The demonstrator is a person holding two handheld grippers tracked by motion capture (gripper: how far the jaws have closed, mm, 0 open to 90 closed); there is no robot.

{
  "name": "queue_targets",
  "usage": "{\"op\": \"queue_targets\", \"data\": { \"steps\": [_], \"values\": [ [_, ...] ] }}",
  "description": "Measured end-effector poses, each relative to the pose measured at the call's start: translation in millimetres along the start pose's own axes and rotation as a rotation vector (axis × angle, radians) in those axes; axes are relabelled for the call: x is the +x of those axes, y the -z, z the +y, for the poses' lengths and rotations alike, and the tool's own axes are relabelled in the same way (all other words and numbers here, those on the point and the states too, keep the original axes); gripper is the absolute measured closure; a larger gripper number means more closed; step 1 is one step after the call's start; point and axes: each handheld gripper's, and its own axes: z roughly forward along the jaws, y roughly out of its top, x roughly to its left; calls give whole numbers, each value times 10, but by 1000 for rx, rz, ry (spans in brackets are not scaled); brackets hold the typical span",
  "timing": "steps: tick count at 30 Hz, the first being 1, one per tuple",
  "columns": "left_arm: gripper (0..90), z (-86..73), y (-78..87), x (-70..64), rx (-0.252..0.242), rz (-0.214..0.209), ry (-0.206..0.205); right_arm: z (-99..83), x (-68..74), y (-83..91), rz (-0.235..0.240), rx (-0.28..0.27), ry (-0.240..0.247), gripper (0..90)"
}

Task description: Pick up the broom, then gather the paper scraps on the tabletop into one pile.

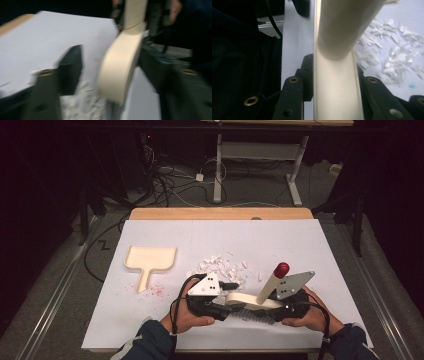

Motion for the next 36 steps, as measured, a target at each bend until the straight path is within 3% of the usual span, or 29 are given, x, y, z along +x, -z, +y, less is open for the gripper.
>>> {"op": "queue_targets", "data": {
  "steps": [1,4,5,6,7,8,9,10,11,12,13,16,17,18,19,20,21,22,24,30,36],
  "values": [
    [260,-18,49,-2,1,39,-5,-8,-10,16,-7,4,1,681],
    [195,-117,225,4,12,183,-29,-19,-37,116,-72,5,-33,681],
    [189,-117,225,4,12,183,-29,-19,-37,116,-72,5,-33,681],
    [186,-234,361,40,19,262,-13,-24,-69,214,-113,-27,-69,680],
    [178,-304,430,60,30,311,-5,-26,-87,269,-133,-40,-89,681],
    [172,-380,505,84,40,346,5,-30,-105,327,-161,-53,-99,681],
    [171,-380,505,84,40,346,5,-35,-124,385,-188,-65,-115,680],
    [165,-461,578,107,45,372,18,-42,-139,441,-213,-73,-133,680],
    [165,-627,708,137,80,455,27,-49,-155,493,-247,-76,-142,680],
    [165,-710,772,147,87,482,37,-59,-172,542,-286,-82,-154,680],
    [165,-710,772,147,87,482,37,-59,-172,542,-286,-82,-154,680],
    [166,-926,921,148,123,559,70,-97,-235,690,-408,-85,-201,680],
    [166,-985,963,142,135,571,82,-97,-235,690,-408,-85,-201,680],
    [166,-1091,1033,111,157,615,82,-119,-266,730,-465,-60,-210,681],
    [166,-1091,1033,111,157,615,82,-119,-266,730,-465,-60,-210,681],
    [166,-1198,1084,68,170,630,112,-145,-292,750,-530,-34,-219,681],
    [166,-1198,1084,68,170,630,112,-159,-307,754,-553,-22,-219,681],
    [166,-1285,1119,19,198,635,146,-175,-320,757,-568,-16,-227,681],
    [166,-1347,1159,-2,217,636,163,-201,-351,762,-605,8,-232,681],
    [166,-1412,1218,-21,229,656,179,-284,-489,754,-651,19,-270,681],
    [166,-1438,1196,7,245,657,185,-316,-667,652,-694,65,-282,682]
  ]
}}
